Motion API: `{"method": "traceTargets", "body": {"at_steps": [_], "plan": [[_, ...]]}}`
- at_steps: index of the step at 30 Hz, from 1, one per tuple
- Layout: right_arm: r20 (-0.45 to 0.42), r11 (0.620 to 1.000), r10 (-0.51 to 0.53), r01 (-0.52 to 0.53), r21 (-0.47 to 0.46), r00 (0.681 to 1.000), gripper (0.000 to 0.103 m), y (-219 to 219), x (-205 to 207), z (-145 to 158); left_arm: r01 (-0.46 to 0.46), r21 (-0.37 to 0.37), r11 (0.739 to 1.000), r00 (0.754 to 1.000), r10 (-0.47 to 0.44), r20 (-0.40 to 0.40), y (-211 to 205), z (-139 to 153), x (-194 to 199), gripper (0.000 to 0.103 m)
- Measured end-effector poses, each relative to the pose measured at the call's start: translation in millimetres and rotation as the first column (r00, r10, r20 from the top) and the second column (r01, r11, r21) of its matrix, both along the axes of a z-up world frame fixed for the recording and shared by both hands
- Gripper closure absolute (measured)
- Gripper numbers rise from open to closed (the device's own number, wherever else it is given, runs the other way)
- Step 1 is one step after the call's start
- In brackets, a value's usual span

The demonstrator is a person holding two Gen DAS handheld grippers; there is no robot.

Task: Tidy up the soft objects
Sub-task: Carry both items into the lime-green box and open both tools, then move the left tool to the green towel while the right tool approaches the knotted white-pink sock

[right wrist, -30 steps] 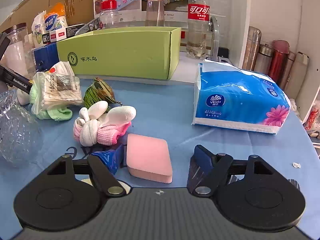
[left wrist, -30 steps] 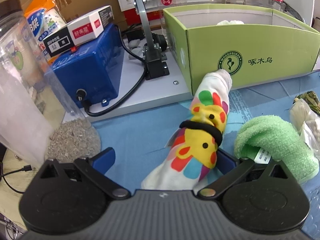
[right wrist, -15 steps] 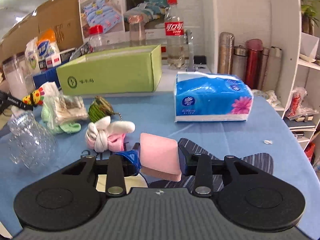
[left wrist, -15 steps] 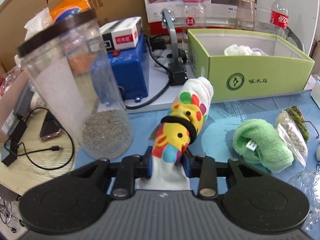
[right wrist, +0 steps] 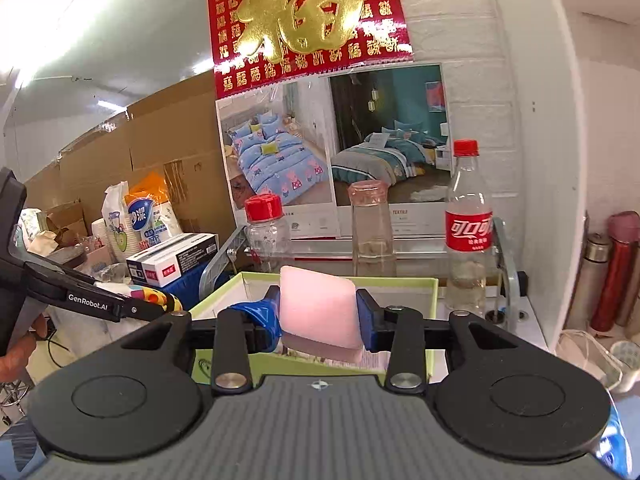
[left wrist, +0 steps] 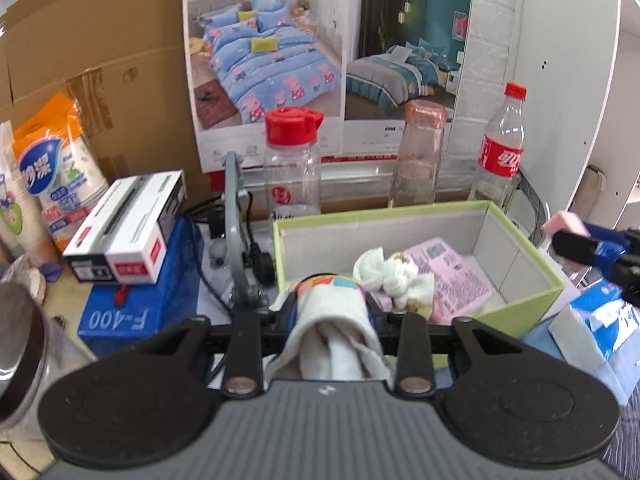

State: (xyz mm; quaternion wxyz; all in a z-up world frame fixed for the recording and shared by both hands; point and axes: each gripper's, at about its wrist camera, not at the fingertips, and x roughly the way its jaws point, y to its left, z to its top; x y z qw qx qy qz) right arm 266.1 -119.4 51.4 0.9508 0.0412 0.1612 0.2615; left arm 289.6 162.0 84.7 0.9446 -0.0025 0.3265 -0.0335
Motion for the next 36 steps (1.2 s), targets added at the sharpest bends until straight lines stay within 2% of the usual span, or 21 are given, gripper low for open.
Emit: {"method": "traceTargets", "body": {"at_steps": [2, 8, 10, 11, 13, 16, 21, 27, 32, 36], "plan": [[-0.021, 1.000, -0.002, 0.002, -0.011, 1.000, 0.081, 9.8, 27.8, -2.0, 0.005, -0.032, 0.999, 1.000, -0.005, -0.008, 1.4, 3.7, 21.5, 0.068], [-0.071, 0.999, -0.027, 0.024, -0.041, 0.997, 0.080, 24.7, 77.0, -23.3, 0.006, -0.025, 1.000, 1.000, -0.006, -0.021, -4.3, -5.7, 57.3, 0.067], [-0.082, 0.997, -0.043, 0.038, -0.060, 0.996, 0.077, 27.3, 85.3, -30.1, 0.027, -0.053, 0.998, 0.996, -0.032, -0.083, -2.9, -18.3, 67.0, 0.035], [-0.100, 0.998, -0.046, 0.040, -0.056, 0.994, 0.077, 27.5, 89.1, -33.2, 0.017, -0.060, 0.998, 0.995, -0.022, -0.100, -1.9, -23.7, 71.0, 0.009], [-0.158, 0.998, -0.061, 0.058, -0.028, 0.985, 0.076, 26.9, 99.8, -39.9, -0.038, -0.051, 0.998, 0.996, 0.033, -0.081, 2.1, -30.1, 71.7, 0.010], [-0.256, 0.993, -0.118, 0.111, -0.041, 0.959, 0.073, 28.3, 111.8, -43.8, -0.042, -0.098, 0.994, 0.996, 0.034, -0.082, 10.8, -28.3, 69.6, 0.010], [-0.208, 0.993, -0.115, 0.111, -0.028, 0.971, 0.068, 30.5, 100.8, -36.8, -0.056, -0.049, 0.997, 0.998, 0.054, -0.033, 10.2, -15.6, 55.0, 0.010], [-0.203, 0.995, -0.098, 0.099, -0.007, 0.974, 0.065, 26.3, 77.8, -26.2, -0.037, -0.019, 0.999, 0.999, 0.037, -0.007, 5.7, -7.2, 19.2, 0.010], [-0.167, 0.997, -0.074, 0.078, 0.019, 0.983, 0.062, 14.8, 27.1, -13.2, -0.031, -0.015, 0.999, 1.000, 0.031, -0.005, 5.8, -11.0, -27.8, 0.010], [-0.146, 0.996, -0.066, 0.074, 0.054, 0.987, 0.060, 0.2, -29.3, -14.3, -0.042, -0.002, 0.999, 0.998, 0.042, -0.036, 6.5, -30.2, -70.7, 0.010]]}}
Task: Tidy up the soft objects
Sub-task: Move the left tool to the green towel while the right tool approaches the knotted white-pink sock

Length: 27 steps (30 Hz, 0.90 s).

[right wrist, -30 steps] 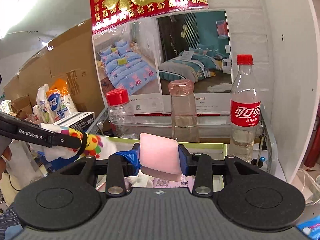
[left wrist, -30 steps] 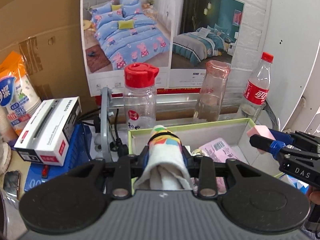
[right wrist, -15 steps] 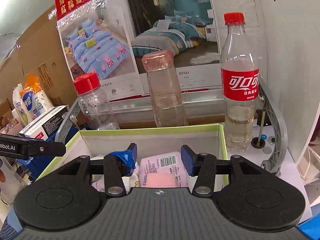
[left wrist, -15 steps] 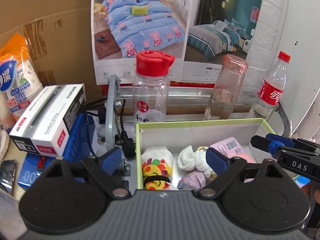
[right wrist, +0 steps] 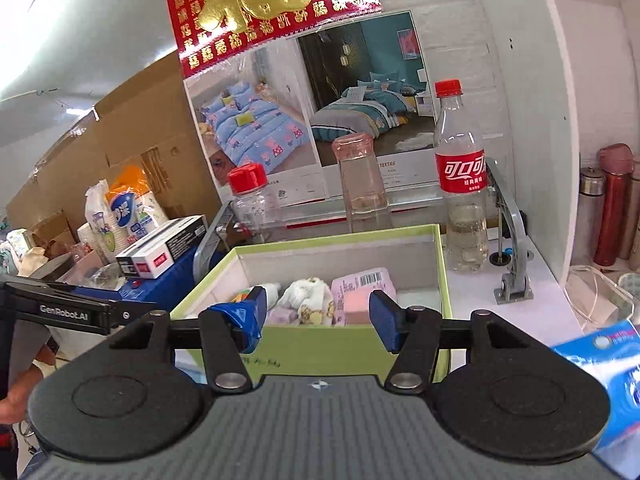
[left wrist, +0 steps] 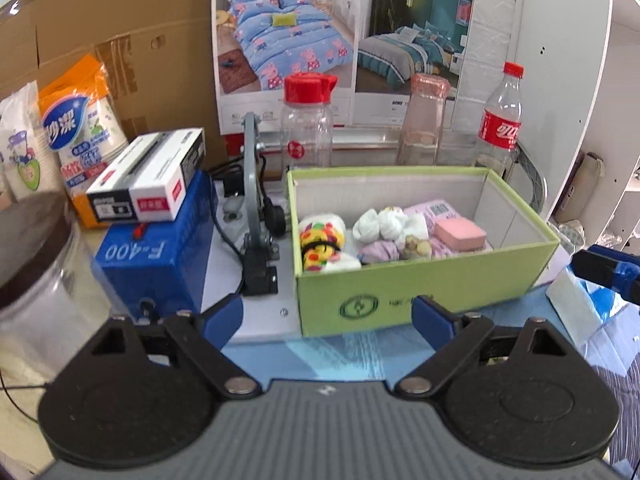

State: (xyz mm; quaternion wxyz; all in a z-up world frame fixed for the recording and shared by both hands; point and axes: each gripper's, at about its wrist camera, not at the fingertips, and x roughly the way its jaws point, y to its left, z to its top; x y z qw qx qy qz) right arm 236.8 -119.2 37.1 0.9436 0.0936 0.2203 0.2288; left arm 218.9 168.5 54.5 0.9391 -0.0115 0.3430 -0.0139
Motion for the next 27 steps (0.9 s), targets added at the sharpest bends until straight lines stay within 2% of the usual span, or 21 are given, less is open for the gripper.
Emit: {"method": "traceTargets", "body": {"at_steps": [4, 8, 11, 13, 15, 18, 19, 20, 22, 24, 27], "plan": [[0.010, 0.999, -0.032, 0.032, -0.015, 0.999, 0.059, -10.4, -56.9, -19.4, -0.034, -0.004, 0.999, 0.998, 0.034, -0.052, 5.0, -26.8, -35.5, 0.010], [-0.023, 0.993, -0.115, 0.115, -0.001, 0.993, 0.059, -25.0, -109.4, -51.6, -0.082, -0.040, 0.996, 0.990, 0.076, -0.115, 15.3, -52.9, -62.9, 0.010], [-0.057, 0.978, -0.200, 0.203, 0.056, 0.978, 0.058, -41.1, -141.5, -75.3, -0.106, -0.061, 0.992, 0.985, 0.096, -0.145, 18.5, -61.5, -65.4, 0.010], [-0.101, 0.964, -0.234, 0.244, 0.102, 0.967, 0.058, -51.8, -151.8, -86.4, -0.114, -0.054, 0.992, 0.986, 0.106, -0.131, 14.3, -55.8, -59.5, 0.010], [-0.113, 0.960, -0.243, 0.256, 0.114, 0.963, 0.058, -57.3, -153.9, -87.3, -0.121, -0.020, 0.992, 0.989, 0.119, -0.091, 6.6, -47.8, -50.2, 0.010], [-0.074, 0.954, -0.268, 0.275, 0.121, 0.961, 0.058, -61.5, -157.8, -81.1, -0.164, 0.097, 0.982, 0.979, 0.174, -0.109, -3.8, -48.8, -30.9, 0.010], [-0.065, 0.953, -0.267, 0.273, 0.131, 0.962, 0.058, -63.8, -161.0, -80.1, -0.161, 0.112, 0.981, 0.977, 0.175, -0.123, -4.9, -51.7, -27.0, 0.010], [-0.062, 0.953, -0.265, 0.271, 0.135, 0.962, 0.058, -64.6, -160.8, -79.1, -0.150, 0.100, 0.984, 0.976, 0.163, -0.145, -3.8, -54.9, -24.9, 0.010], [-0.057, 0.952, -0.267, 0.272, 0.137, 0.962, 0.058, -69.2, -163.1, -81.5, -0.117, 0.022, 0.993, 0.978, 0.119, -0.171, -1.2, -56.0, -28.6, 0.010], [-0.062, 0.949, -0.280, 0.286, 0.132, 0.958, 0.057, -71.5, -160.5, -84.4, -0.070, -0.036, 0.997, 0.985, 0.063, -0.161, -4.4, -52.6, -37.3, 0.010], [-0.083, 0.947, -0.278, 0.288, 0.146, 0.957, 0.057, -75.5, -154.7, -90.3, 0.018, -0.032, 0.999, 0.984, -0.024, -0.175, -17.6, -52.8, -38.3, 0.010]]}}
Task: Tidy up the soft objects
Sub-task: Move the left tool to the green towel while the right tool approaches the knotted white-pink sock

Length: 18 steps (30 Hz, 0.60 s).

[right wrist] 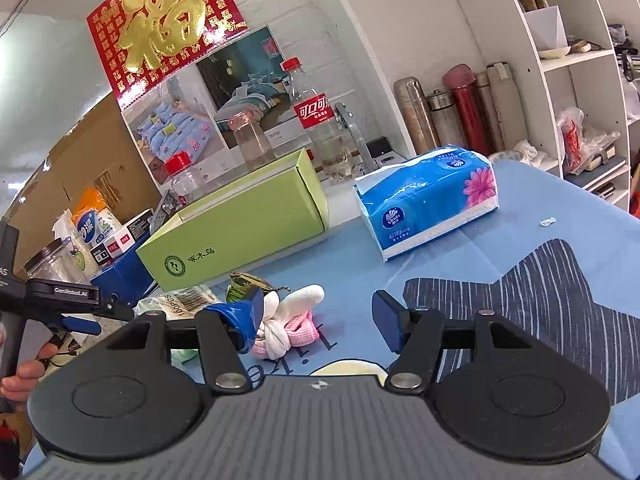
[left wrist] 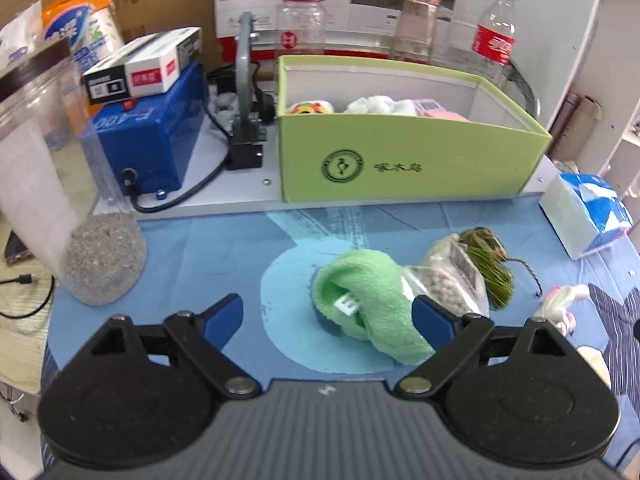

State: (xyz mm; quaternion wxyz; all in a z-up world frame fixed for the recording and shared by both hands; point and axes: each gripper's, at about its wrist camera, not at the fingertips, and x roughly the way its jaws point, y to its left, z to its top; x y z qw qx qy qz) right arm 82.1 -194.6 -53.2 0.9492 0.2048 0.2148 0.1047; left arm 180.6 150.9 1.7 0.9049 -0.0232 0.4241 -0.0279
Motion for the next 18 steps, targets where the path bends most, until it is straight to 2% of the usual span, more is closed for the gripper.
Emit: {"method": "traceTargets", "body": {"at_steps": [4, 7, 10, 11, 12, 14, 15, 16, 18], "plan": [[-0.013, 1.000, 0.001, -0.001, 0.018, 1.000, 0.057, -1.1, 4.4, -4.2, 0.034, 0.007, 0.999, 0.998, -0.034, -0.052, -8.5, -14.9, 12.0, 0.010], [-0.012, 1.000, -0.001, 0.002, 0.020, 1.000, 0.057, -2.2, 3.1, -3.7, -0.002, 0.029, 1.000, 0.996, 0.005, -0.088, -5.0, -30.1, 20.5, 0.010], [-0.008, 1.000, -0.016, 0.016, 0.015, 1.000, 0.057, -4.5, 1.7, 0.4, -0.080, 0.036, 0.996, 0.994, 0.083, -0.075, 13.9, -34.0, 17.5, 0.010], [-0.006, 1.000, -0.020, 0.020, 0.011, 1.000, 0.057, -5.3, 1.1, 1.6, -0.107, 0.058, 0.993, 0.992, 0.111, -0.067, 19.9, -33.8, 15.4, 0.010], [-0.003, 1.000, -0.029, 0.029, 0.008, 1.000, 0.057, -6.2, 1.0, 3.2, -0.151, 0.116, 0.982, 0.986, 0.157, -0.052, 28.2, -34.1, 13.9, 0.010], [0.006, 0.999, -0.036, 0.035, 0.010, 0.999, 0.057, -7.6, 0.8, 5.5, -0.223, 0.221, 0.949, 0.971, 0.235, -0.031, 44.7, -36.0, 13.1, 0.010], [0.009, 0.999, -0.037, 0.037, 0.014, 0.999, 0.057, -7.9, 1.9, 6.7, -0.250, 0.242, 0.938, 0.964, 0.265, -0.032, 54.5, -36.6, 11.9, 0.010], [0.011, 0.999, -0.037, 0.037, 0.016, 0.999, 0.057, -7.8, 2.8, 7.6, -0.269, 0.231, 0.935, 0.958, 0.284, -0.031, 63.9, -34.8, 9.1, 0.010], [0.018, 0.999, -0.034, 0.034, 0.011, 0.999, 0.057, -5.8, 3.4, 9.7, -0.276, 0.148, 0.950, 0.959, 0.282, -0.020, 78.2, -24.3, -0.7, 0.010]]}}
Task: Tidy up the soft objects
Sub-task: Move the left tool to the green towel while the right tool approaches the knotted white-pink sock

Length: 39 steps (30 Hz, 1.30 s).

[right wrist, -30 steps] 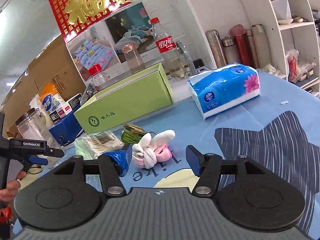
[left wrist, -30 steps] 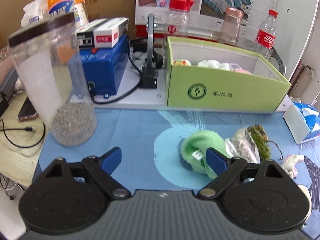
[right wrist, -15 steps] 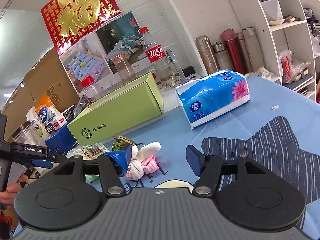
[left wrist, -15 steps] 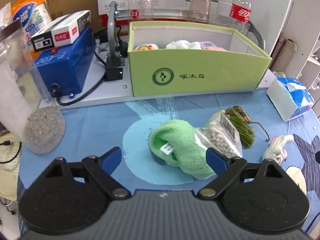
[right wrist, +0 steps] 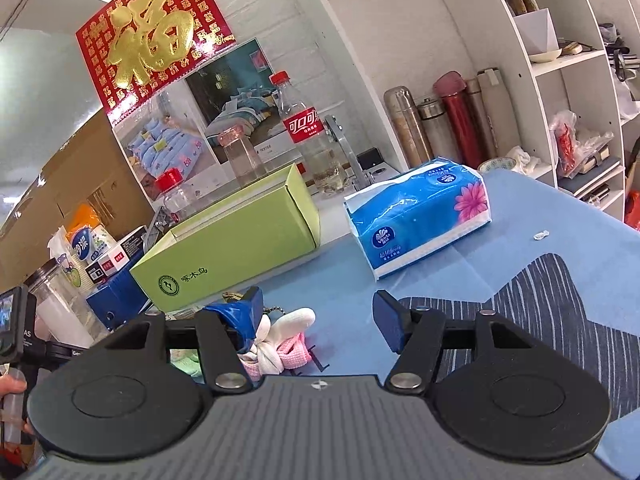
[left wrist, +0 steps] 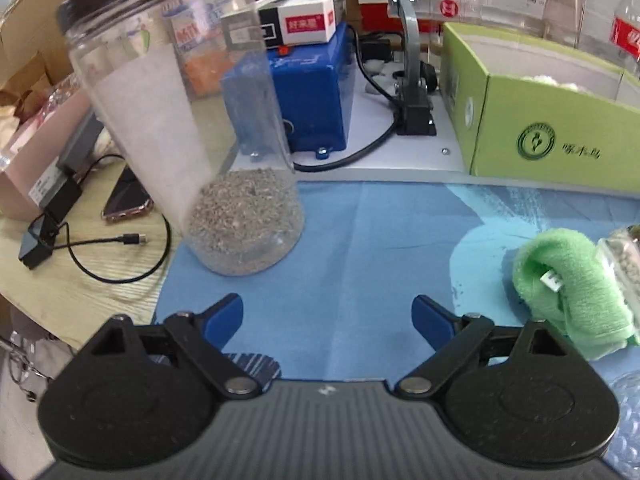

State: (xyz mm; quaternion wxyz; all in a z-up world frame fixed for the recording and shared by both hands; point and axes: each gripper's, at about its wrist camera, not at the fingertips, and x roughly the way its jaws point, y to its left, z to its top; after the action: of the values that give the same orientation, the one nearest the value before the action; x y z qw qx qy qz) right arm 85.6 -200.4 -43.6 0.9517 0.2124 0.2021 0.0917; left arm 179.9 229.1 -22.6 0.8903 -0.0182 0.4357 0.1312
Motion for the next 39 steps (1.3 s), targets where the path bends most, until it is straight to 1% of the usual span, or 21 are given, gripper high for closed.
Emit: {"method": "traceTargets", "body": {"at_steps": [2, 4, 7, 8, 9, 10, 12, 14, 15, 16, 17, 19, 21, 22, 25, 27, 29, 30, 34, 36, 39], "plan": [[0.011, 1.000, 0.002, -0.001, -0.006, 1.000, 0.056, 2.2, -0.1, 2.1, 0.042, -0.088, 0.995, 0.999, -0.039, 0.029, -1.3, 12.3, -4.0, 0.010], [0.013, 1.000, 0.003, -0.003, -0.003, 1.000, 0.056, 3.8, 1.9, 3.1, 0.136, -0.149, 0.979, 0.990, -0.128, 0.065, -20.7, 25.7, 0.2, 0.010], [0.007, 1.000, 0.009, -0.009, 0.004, 1.000, 0.056, 5.0, 3.8, 2.4, 0.287, -0.144, 0.947, 0.957, -0.275, 0.097, -63.8, 41.6, 16.5, 0.010], [0.005, 1.000, 0.013, -0.013, 0.002, 1.000, 0.056, 5.2, 3.2, 2.4, 0.341, -0.130, 0.931, 0.939, -0.330, 0.099, -78.9, 45.9, 23.0, 0.010], [0.004, 1.000, 0.016, -0.016, 0.000, 1.000, 0.056, 4.5, 2.2, 2.6, 0.417, -0.113, 0.902, 0.908, -0.408, 0.094, -97.8, 49.0, 31.8, 0.010], [0.003, 1.000, 0.013, -0.013, -0.002, 1.000, 0.056, 3.3, 1.0, 2.6, 0.482, -0.100, 0.871, 0.876, -0.476, 0.073, -113.5, 49.4, 40.1, 0.010], [0.004, 1.000, 0.003, -0.003, 0.000, 1.000, 0.056, -0.8, -2.2, 3.0, 0.565, -0.048, 0.824, 0.824, -0.566, -0.002, -144.8, 44.5, 57.1, 0.010], [0.005, 1.000, -0.004, 0.004, 0.003, 1.000, 0.056, -6.2, -5.0, 3.3, 0.620, 0.030, 0.784, 0.784, -0.617, -0.066, -166.2, 37.2, 69.7, 0.010], [0.005, 1.000, -0.008, 0.008, 0.002, 1.000, 0.056, -9.1, -6.2, 3.5, 0.642, 0.066, 0.764, 0.765, -0.633, -0.115, -174.5, 30.1, 75.0, 0.010], [0.005, 1.000, -0.013, 0.013, 0.001, 1.000, 0.056, -11.5, -7.3, 3.3, 0.665, 0.079, 0.743, 0.744, -0.650, -0.153, -180.6, 24.7, 78.9, 0.010], [0.004, 1.000, -0.019, 0.019, 0.001, 1.000, 0.056, -14.1, -8.1, 2.8, 0.693, 0.075, 0.717, 0.716, -0.673, -0.184, -184.2, 18.4, 81.8, 0.010], [0.002, 0.999, -0.035, 0.035, 0.010, 0.999, 0.056, -19.5, -7.6, 0.9, 0.722, 0.075, 0.688, 0.684, -0.692, -0.231, -189.3, 7.8, 87.6, 0.010], [-0.008, 0.999, -0.046, 0.046, 0.029, 0.999, 0.056, -23.5, -5.1, -1.3, 0.730, 0.086, 0.678, 0.674, -0.694, -0.255, -190.5, 0.7, 93.2, 0.010], [-0.012, 0.998, -0.047, 0.048, 0.038, 0.999, 0.056, -24.5, -4.0, -2.5, 0.727, 0.077, 0.682, 0.675, -0.690, -0.260, -189.2, -1.1, 96.1, 0.010], [-0.014, 0.998, -0.034, 0.035, 0.060, 0.999, 0.056, -24.2, -2.7, -3.4, 0.702, 0.032, 0.711, 0.694, -0.674, -0.253, -180.2, -2.7, 101.0, 0.010], [-0.008, 0.998, -0.027, 0.028, 0.054, 1.000, 0.056, -21.8, -3.8, -1.5, 0.656, 0.067, 0.752, 0.739, -0.621, -0.263, -174.3, -6.0, 101.2, 0.010], [-0.002, 0.998, -0.021, 0.021, 0.051, 1.000, 0.056, -20.2, -4.8, 0.5, 0.601, 0.138, 0.787, 0.787, -0.552, -0.277, -164.4, -10.9, 96.5, 0.010], [0.002, 0.999, -0.018, 0.018, 0.052, 1.000, 0.055, -19.6, -5.2, 1.6, 0.581, 0.154, 0.799, 0.802, -0.530, -0.275, -158.0, -12.3, 92.2, 0.010], [0.008, 0.999, -0.008, 0.008, 0.046, 1.000, 0.055, -15.8, -5.9, 3.8, 0.537, 0.134, 0.833, 0.831, -0.494, -0.255, -127.6, -11.7, 69.0, 0.010], [0.006, 0.999, 0.005, -0.005, 0.044, 1.000, 0.055, -12.3, -4.8, 4.4, 0.499, 0.141, 0.855, 0.853, -0.455, -0.255, -112.3, -12.8, 57.2, 0.010], [0.001, 0.999, 0.032, -0.032, 0.024, 1.000, 0.055, -4.0, -2.3, 5.1, 0.468, 0.112, 0.877, 0.869, -0.433, -0.239, -88.3, -14.1, 35.6, 0.010]]}}
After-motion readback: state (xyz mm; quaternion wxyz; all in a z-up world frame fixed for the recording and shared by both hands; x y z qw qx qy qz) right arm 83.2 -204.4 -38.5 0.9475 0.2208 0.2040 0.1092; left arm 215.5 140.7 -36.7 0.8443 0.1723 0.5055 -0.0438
